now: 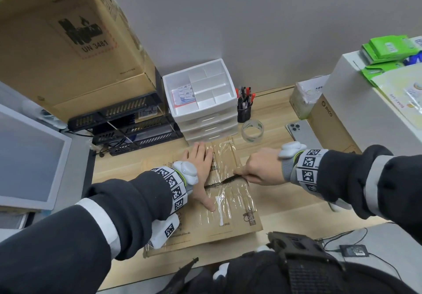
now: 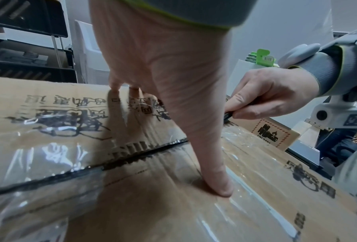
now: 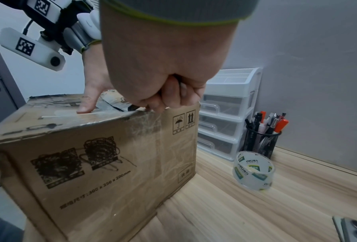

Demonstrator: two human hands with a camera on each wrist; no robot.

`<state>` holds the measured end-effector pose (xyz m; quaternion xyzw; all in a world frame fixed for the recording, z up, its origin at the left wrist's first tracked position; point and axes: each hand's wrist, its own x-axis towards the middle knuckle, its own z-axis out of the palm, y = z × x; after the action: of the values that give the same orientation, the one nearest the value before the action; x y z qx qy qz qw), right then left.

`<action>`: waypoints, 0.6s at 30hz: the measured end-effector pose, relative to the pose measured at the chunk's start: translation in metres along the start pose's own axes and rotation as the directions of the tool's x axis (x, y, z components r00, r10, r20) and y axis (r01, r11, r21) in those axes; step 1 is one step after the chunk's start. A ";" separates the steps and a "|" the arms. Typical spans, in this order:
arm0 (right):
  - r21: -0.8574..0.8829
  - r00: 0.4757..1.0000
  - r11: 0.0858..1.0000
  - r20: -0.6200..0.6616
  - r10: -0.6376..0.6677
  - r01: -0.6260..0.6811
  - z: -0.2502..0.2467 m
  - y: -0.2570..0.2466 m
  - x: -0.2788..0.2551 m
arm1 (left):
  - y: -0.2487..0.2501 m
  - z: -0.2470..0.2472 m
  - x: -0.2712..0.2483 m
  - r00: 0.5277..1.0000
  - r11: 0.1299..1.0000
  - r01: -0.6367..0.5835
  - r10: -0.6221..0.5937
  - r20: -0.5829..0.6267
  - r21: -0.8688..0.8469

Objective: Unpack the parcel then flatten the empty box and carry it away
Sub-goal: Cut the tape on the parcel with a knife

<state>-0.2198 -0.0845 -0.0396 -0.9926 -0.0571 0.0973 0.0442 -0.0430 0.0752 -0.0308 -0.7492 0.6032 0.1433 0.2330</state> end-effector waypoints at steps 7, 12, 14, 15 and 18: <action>-0.046 1.000 0.999 0.014 0.023 -0.022 0.000 0.009 -0.009 | 0.006 -0.010 0.007 1.000 0.996 0.027 -0.027 0.003 0.081; -0.038 0.999 0.998 -0.002 0.044 -0.044 -0.002 0.015 -0.019 | 0.004 -0.011 0.006 1.000 0.996 0.027 -0.028 0.011 0.080; -0.051 0.998 0.997 -0.005 0.065 -0.066 -0.003 0.017 -0.024 | 0.005 -0.013 0.005 1.000 0.996 0.024 -0.025 0.018 0.083; -0.053 0.997 0.996 -0.007 0.077 -0.077 -0.003 0.018 -0.026 | 0.006 -0.013 0.005 0.999 0.996 0.024 -0.026 0.022 0.081; -0.045 0.996 0.995 -0.011 0.089 -0.090 -0.003 0.021 -0.035 | 0.006 -0.015 0.005 0.999 0.996 0.031 -0.033 0.026 0.081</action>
<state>-0.2507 -0.1102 -0.0319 -0.9954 -0.0146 0.0933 0.0174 -0.0485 0.0620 -0.0219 -0.7466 0.5933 0.1253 0.2737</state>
